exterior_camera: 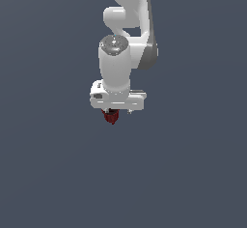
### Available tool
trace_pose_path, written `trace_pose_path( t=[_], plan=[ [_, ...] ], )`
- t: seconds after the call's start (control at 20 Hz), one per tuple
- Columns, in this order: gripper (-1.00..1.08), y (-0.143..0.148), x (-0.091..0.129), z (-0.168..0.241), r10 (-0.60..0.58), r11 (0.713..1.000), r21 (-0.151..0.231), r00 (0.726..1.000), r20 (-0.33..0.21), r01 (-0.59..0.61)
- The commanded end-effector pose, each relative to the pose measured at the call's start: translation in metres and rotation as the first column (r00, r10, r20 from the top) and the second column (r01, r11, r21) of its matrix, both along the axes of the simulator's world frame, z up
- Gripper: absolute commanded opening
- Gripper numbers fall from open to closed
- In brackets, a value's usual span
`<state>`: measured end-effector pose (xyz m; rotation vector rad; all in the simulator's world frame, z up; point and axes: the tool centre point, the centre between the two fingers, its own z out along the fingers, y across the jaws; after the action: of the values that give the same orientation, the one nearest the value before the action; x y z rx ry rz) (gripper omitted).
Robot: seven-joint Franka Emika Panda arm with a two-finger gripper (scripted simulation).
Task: Pick up the object and move it to a goal position.
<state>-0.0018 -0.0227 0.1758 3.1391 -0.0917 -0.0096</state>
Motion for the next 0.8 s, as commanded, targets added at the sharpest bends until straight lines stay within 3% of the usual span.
trace_pose_path(
  t=[0.0, 0.75],
  plan=[
    [0.28, 0.0, 0.0, 0.0, 0.0, 1.0, 0.0, 1.0, 0.0, 0.0],
    [0.28, -0.017, -0.003, 0.001, 0.019, 1.0, -0.011, 1.0, -0.004, -0.019]
  ],
)
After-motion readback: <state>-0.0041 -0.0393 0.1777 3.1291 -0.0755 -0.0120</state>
